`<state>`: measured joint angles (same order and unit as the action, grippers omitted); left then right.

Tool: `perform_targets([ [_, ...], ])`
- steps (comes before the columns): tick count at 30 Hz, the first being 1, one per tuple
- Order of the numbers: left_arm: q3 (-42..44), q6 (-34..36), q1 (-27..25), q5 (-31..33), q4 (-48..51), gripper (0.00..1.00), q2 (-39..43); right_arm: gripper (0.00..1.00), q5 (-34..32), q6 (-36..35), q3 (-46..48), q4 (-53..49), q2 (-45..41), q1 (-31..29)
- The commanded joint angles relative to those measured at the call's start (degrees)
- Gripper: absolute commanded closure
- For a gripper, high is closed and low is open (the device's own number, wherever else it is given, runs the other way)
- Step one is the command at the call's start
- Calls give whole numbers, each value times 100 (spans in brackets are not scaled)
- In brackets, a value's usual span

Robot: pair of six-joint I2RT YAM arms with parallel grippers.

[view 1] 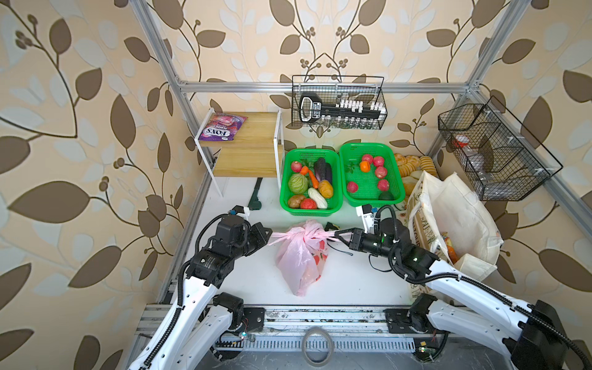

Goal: Place the mixed food into the grocery bags and tie them

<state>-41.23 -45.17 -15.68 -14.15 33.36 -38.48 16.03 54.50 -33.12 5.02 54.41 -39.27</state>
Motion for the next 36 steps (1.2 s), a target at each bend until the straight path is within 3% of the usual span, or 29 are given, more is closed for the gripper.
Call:
perform_targets([
  [1,-489,538,57,1126,496,100,164,100,-709,-393,-557,-611,-345,44],
  [5,-924,914,57,2068,1208,100,76,100,-1304,-425,-659,-1215,-566,172],
  [9,-542,756,57,2607,1763,100,-133,100,-1592,-126,-158,-1642,-431,429],
  [15,322,168,57,2658,1568,100,-23,100,-1358,414,652,-1022,-146,484],
  [19,-125,226,57,3389,1990,100,-175,100,-1281,264,176,-1182,-134,482],
  [24,-673,393,57,4356,2384,100,15,100,-1659,-145,-538,-1733,-422,486],
  [31,-215,-370,57,4176,2560,100,16,100,-1810,-136,-101,-2088,-132,497],
  [33,-80,-528,57,4062,2543,100,-82,100,-1605,-46,173,-1903,-58,481],
  [36,22,-536,57,3849,2302,100,-194,99,-797,-281,394,-1207,-34,447],
])
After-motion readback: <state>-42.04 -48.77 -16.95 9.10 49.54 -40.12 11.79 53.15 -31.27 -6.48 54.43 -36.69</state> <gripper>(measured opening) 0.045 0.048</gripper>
